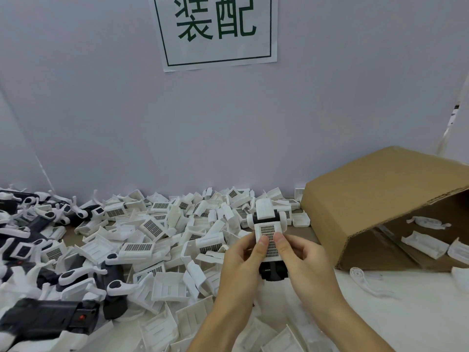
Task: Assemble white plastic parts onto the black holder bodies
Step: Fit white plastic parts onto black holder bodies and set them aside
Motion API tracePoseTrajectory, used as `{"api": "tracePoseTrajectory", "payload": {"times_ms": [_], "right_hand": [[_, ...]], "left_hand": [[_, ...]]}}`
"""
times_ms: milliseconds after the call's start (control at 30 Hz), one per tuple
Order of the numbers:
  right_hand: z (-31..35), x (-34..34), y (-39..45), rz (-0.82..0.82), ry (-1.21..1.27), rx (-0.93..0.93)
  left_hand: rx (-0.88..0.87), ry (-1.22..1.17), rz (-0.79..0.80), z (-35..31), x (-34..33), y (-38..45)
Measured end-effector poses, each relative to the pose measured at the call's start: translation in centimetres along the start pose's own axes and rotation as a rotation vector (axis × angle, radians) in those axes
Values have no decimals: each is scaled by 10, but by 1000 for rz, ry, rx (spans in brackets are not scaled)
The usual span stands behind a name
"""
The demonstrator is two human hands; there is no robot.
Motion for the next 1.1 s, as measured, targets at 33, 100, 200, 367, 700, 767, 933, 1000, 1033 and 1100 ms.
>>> {"api": "tracePoseTrajectory", "payload": {"times_ms": [33,100,200,367,700,767,933,1000,1033,1100], "right_hand": [[-1,0,0,10,1,5],[-1,-1,1,60,7,7],[-1,-3,1,105,-12,15],[-2,-2,0,31,-125,17],[4,3,0,-75,-138,89],[1,4,0,-88,-100,72],[0,5,2,-67,-125,46],[5,5,2,-36,-174,70],[7,6,3,-27,-193,84],[10,10,3,-20,-203,104]], "left_hand": [[3,6,-1,1,1,1],[-7,35,-20,2,3,1],[-11,68,-71,1,7,1],[25,104,-70,1,6,1],[-21,136,-31,-4,5,2],[-8,105,15,-2,3,1],[-25,183,0,-1,3,1],[-38,225,-29,-4,3,1],[-48,244,-42,-6,2,0],[-57,253,-50,-8,1,0]]}}
Point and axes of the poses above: each hand's wrist, its own y-axis towards the middle knuckle, its own x-axis out of the back of the hand, z = x × y, the point moved 5 cm from there along y, towards the middle knuckle, and after that the axes turned 9 degrees about z, right-handed, at the moved point
